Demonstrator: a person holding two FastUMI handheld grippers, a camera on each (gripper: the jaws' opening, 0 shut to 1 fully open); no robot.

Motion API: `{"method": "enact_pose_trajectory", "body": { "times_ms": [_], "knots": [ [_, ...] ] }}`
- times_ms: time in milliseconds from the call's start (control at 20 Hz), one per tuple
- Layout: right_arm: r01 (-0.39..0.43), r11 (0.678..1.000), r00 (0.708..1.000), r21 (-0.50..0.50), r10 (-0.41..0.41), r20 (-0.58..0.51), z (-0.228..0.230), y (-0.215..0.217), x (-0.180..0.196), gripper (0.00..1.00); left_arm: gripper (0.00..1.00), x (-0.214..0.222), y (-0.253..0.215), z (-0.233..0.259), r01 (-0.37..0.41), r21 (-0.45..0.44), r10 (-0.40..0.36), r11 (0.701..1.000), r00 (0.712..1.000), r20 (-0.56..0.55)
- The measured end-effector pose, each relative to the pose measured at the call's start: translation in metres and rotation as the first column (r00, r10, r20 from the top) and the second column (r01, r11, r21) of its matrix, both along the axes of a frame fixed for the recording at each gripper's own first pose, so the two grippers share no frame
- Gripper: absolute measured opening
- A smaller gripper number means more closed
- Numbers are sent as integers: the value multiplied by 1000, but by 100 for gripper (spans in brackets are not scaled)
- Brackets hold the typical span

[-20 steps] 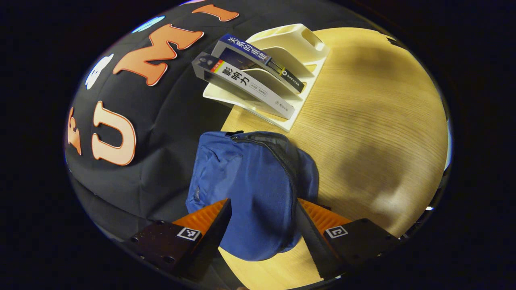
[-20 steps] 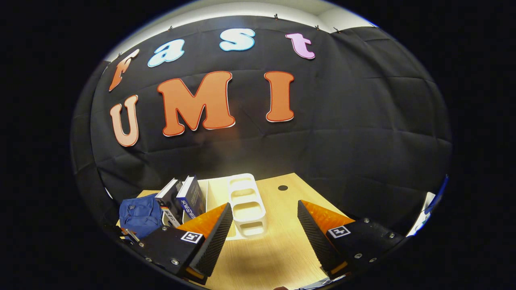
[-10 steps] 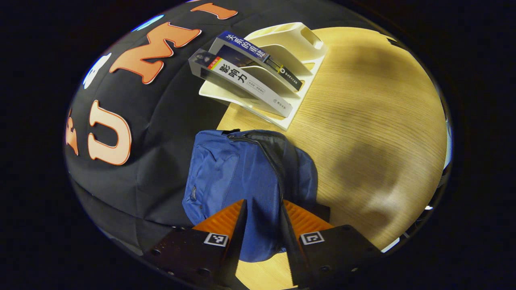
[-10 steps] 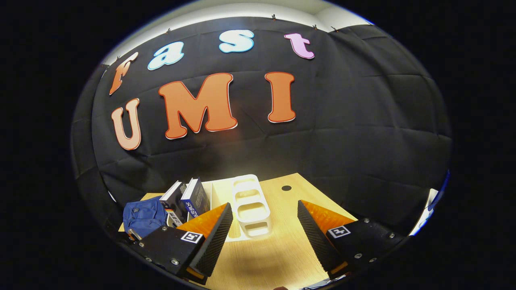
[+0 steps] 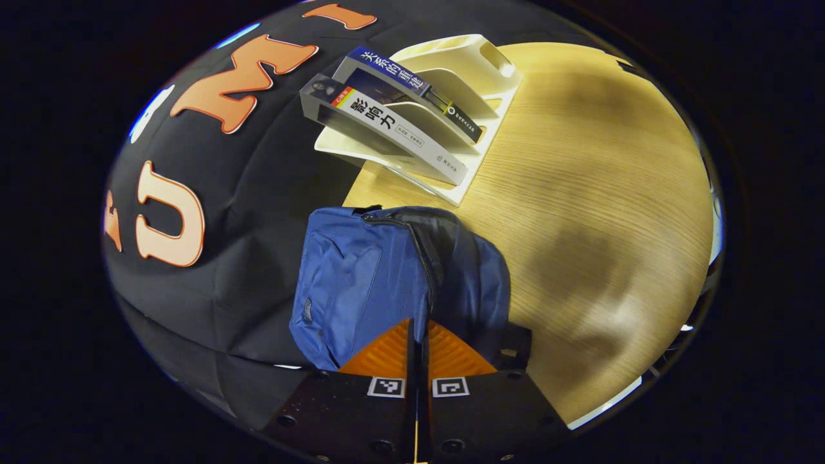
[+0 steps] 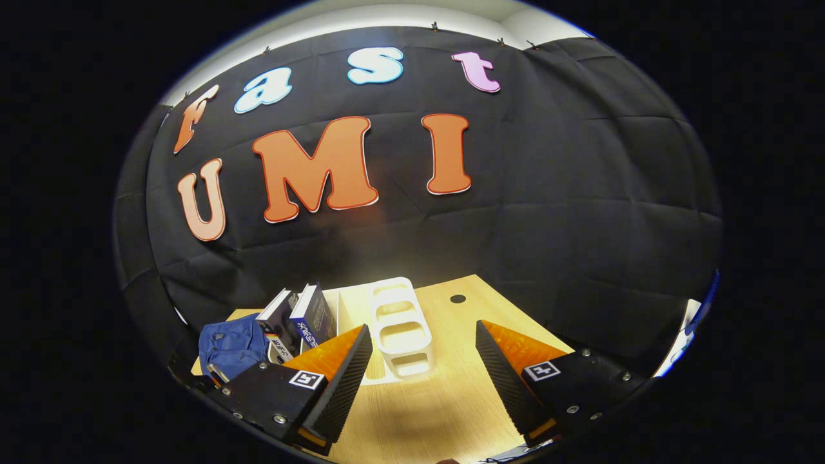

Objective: Open the schoolbag, grab two books from the bookshelf and put them into the schoolbag.

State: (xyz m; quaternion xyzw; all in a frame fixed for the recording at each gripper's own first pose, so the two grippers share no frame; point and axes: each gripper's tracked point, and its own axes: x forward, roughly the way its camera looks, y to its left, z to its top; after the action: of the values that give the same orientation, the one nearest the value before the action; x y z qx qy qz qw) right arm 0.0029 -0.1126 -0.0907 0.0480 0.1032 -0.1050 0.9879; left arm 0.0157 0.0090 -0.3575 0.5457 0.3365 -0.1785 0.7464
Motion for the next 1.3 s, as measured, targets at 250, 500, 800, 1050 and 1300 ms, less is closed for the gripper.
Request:
{"method": "enact_pose_trajectory", "body": {
  "times_ms": [250, 500, 800, 1050, 1300],
  "knots": [
    [-36, 999, 999, -18, 36, 12, 3, 11, 3, 96, 0, 3, -6, 20, -4, -45, 0, 999, 996, -93],
    [-94, 995, 995, -14, 94, 11, 6, 35, 14, 96, 0, 19, -4, 65, -86, -154, 43, 984, 963, -265],
    [-146, 989, 989, 28, 145, 41, 22, 96, 34, 97, 1, 35, 8, 100, -78, -242, -42, 967, 888, -457],
    [-236, 971, 970, 41, 238, -53, 14, 152, 51, 97, 1, 50, 13, 109, -80, -313, -117, 946, 818, -563],
    [-256, 966, 956, 36, 258, -138, 10, 187, 68, 97, 1, 82, 19, 135, -70, -361, -165, 930, 797, -581]
  ]
}}
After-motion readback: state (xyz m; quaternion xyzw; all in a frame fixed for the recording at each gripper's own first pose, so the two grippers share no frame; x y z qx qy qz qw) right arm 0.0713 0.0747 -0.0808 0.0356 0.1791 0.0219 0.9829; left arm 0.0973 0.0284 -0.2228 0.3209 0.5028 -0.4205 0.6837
